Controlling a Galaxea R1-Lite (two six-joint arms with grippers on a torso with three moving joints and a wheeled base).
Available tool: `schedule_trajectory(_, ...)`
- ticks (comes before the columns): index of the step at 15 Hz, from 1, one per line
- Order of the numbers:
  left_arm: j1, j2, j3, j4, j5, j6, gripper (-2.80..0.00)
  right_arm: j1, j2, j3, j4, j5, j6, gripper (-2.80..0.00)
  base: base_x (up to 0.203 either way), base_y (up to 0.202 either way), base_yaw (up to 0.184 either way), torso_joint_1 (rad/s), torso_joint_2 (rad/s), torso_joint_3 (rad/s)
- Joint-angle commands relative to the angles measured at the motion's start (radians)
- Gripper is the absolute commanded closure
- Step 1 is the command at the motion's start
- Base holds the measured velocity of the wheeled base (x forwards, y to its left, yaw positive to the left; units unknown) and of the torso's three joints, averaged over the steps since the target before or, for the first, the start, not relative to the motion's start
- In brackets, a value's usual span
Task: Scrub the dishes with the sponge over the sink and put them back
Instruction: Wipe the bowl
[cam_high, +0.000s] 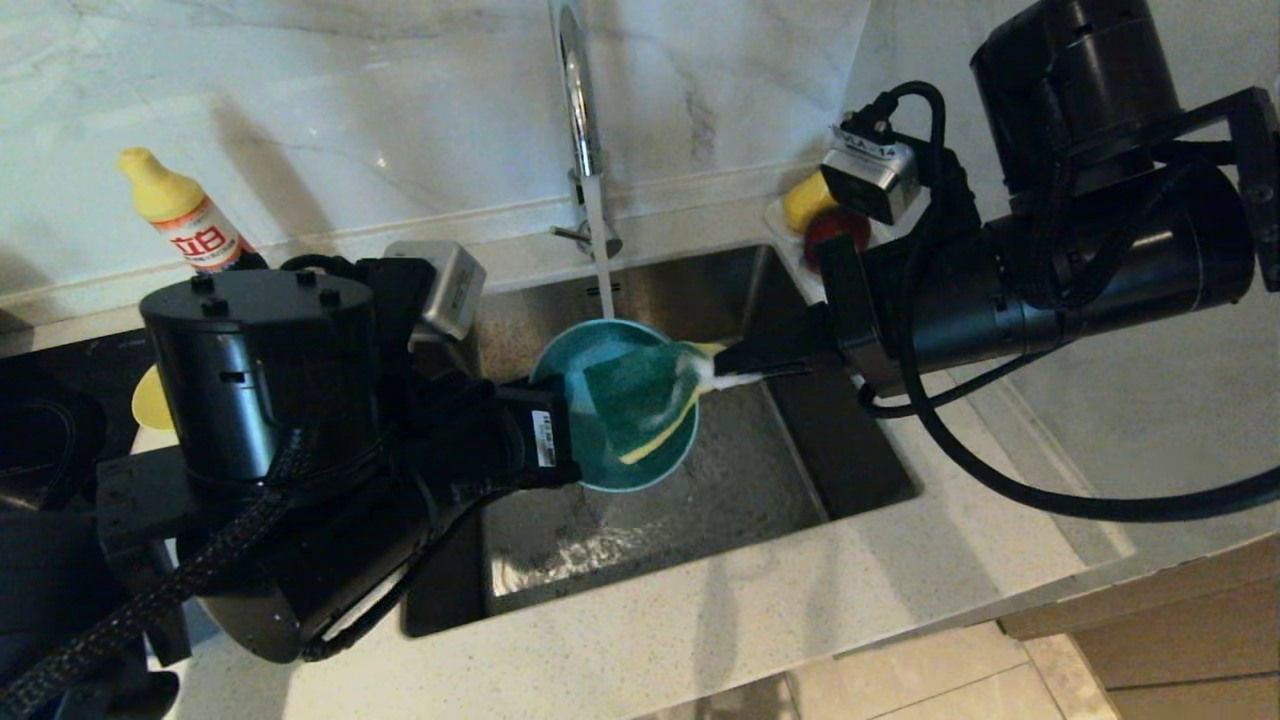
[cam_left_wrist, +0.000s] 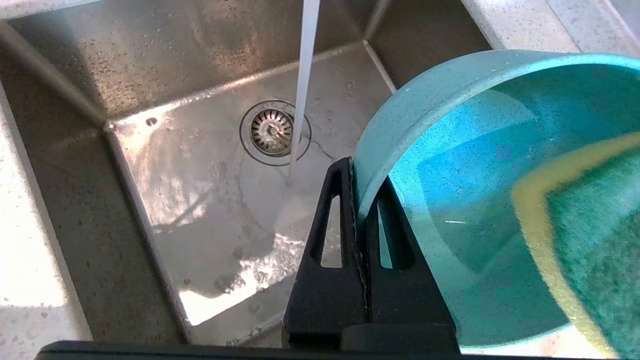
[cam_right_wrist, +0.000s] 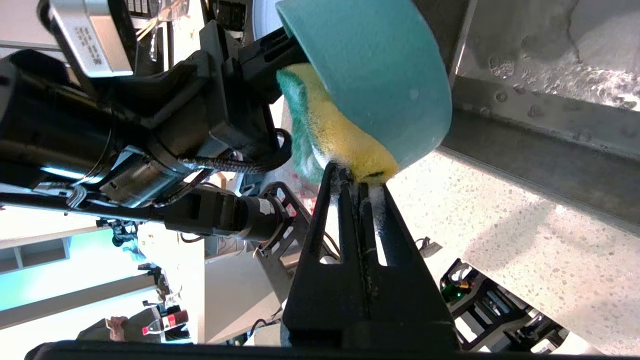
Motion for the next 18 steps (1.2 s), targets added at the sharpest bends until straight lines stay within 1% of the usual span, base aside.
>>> schedule_trajectory(1,0.000,0.007,-0.002,-0.004,0.004,-0.005,0.00,0.011,-0.003,0.006,-0.002,0.006,0.001,0.00,0.000,0.000,0.000,0.000,0.00,0.000)
schedule_trajectory(3,0.001,0.021,-0.012,-0.006,0.005,-0.009,0.00,0.018,0.010,0.001,-0.004,0.008,-0.001,0.00,0.000,0.000,0.000,0.000,0.00,0.000)
schedule_trajectory(7,0.018,0.052,-0.046,-0.008,0.009,-0.018,0.00,0.068,0.044,0.002,-0.005,0.006,0.003,0.00,0.000,0.000,0.000,0.000,0.00,0.000)
schedule_trajectory(10,0.025,0.053,-0.048,-0.035,0.009,-0.017,0.00,0.073,0.068,-0.006,-0.006,0.006,0.003,0.00,0.000,0.000,0.000,0.000,0.00,0.000)
schedule_trajectory(18,0.025,0.052,-0.060,-0.041,0.007,-0.017,0.00,0.115,0.126,-0.044,-0.009,0.001,0.004,0.00,0.000,0.000,0.000,0.000,0.00,0.000)
